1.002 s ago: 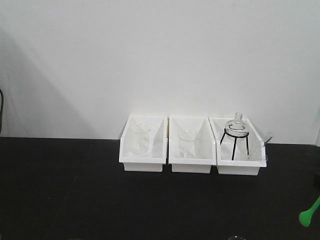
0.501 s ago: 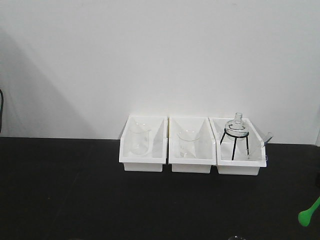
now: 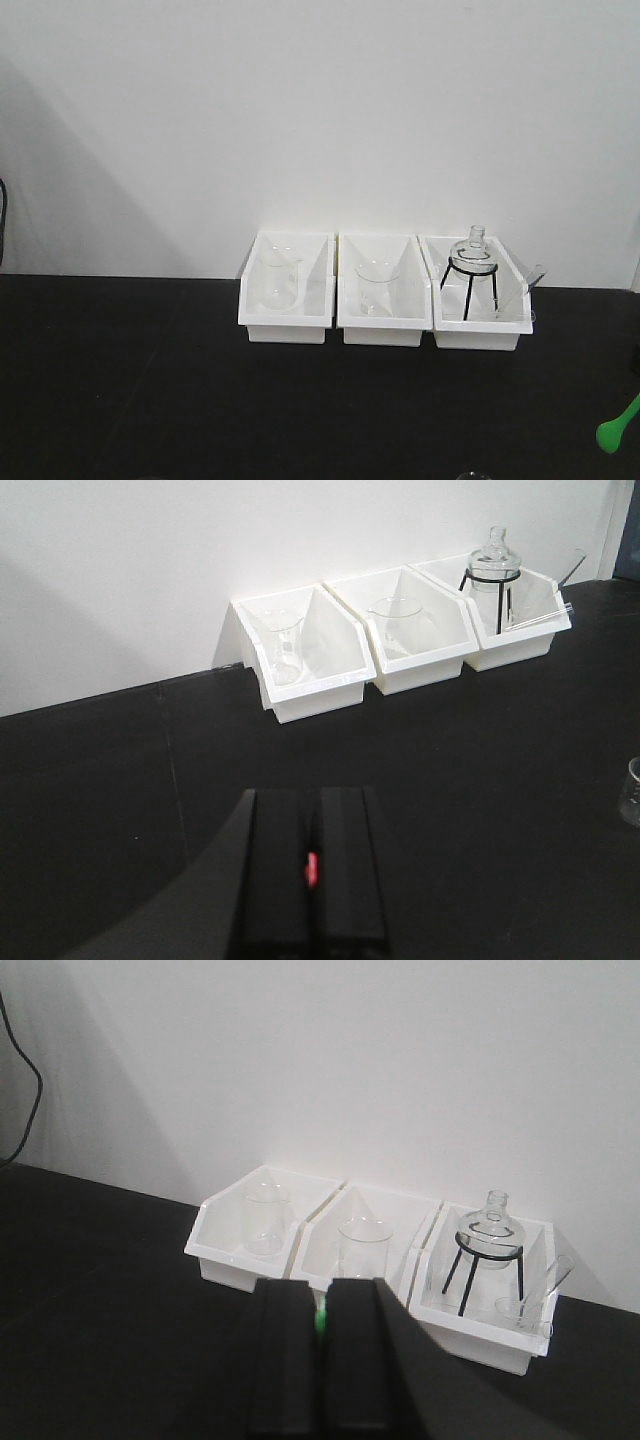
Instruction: Sort red and green spoons into left cabinet
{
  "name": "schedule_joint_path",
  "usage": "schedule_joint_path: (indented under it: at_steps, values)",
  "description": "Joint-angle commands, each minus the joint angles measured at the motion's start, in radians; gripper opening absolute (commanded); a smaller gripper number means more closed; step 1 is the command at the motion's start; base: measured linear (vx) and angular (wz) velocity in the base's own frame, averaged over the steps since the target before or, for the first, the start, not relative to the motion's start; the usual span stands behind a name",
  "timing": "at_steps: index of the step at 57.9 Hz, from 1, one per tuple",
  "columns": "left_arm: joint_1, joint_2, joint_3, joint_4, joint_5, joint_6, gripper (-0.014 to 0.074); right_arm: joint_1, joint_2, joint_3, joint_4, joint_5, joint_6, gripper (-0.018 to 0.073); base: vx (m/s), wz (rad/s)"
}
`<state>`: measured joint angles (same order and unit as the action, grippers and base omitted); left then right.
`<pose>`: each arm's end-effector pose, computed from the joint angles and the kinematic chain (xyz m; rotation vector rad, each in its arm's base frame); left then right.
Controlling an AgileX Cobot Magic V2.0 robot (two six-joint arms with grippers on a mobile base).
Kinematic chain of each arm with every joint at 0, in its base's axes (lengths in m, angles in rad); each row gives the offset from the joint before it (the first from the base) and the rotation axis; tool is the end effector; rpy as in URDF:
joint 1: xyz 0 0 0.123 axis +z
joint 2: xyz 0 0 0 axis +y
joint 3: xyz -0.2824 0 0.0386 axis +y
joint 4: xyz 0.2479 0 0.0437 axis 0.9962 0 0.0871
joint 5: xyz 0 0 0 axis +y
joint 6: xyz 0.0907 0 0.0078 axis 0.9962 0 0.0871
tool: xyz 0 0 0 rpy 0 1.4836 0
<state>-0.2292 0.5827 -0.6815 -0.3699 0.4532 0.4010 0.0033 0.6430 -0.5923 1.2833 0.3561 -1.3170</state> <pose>0.1088 -0.0402 0.3571 0.3781 1.7758 -0.2600 0.1324 0.0310 0.3484 -0.3049 1.6123 0.2421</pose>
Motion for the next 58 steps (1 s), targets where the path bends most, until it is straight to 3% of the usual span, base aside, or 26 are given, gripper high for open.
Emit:
schedule_joint_path:
  at_steps: [1, 35, 58]
  values:
    - [0.000, 0.005, -0.026, -0.014, -0.073, -0.008, 0.0000, -0.001, -0.001, -0.030, 0.032, -0.024, 0.000, -0.0004, 0.00, 0.00]
    - [0.000, 0.006, -0.026, -0.014, -0.073, -0.008, 0.0000, -0.001, -0.001, -0.030, 0.032, -0.023, 0.000, -0.0004, -0.03, 0.02]
    - [0.000, 0.006, -0.026, -0.014, -0.073, -0.008, 0.0000, -0.001, -0.001, -0.030, 0.032, -0.023, 0.000, -0.0004, -0.16, 0.37]
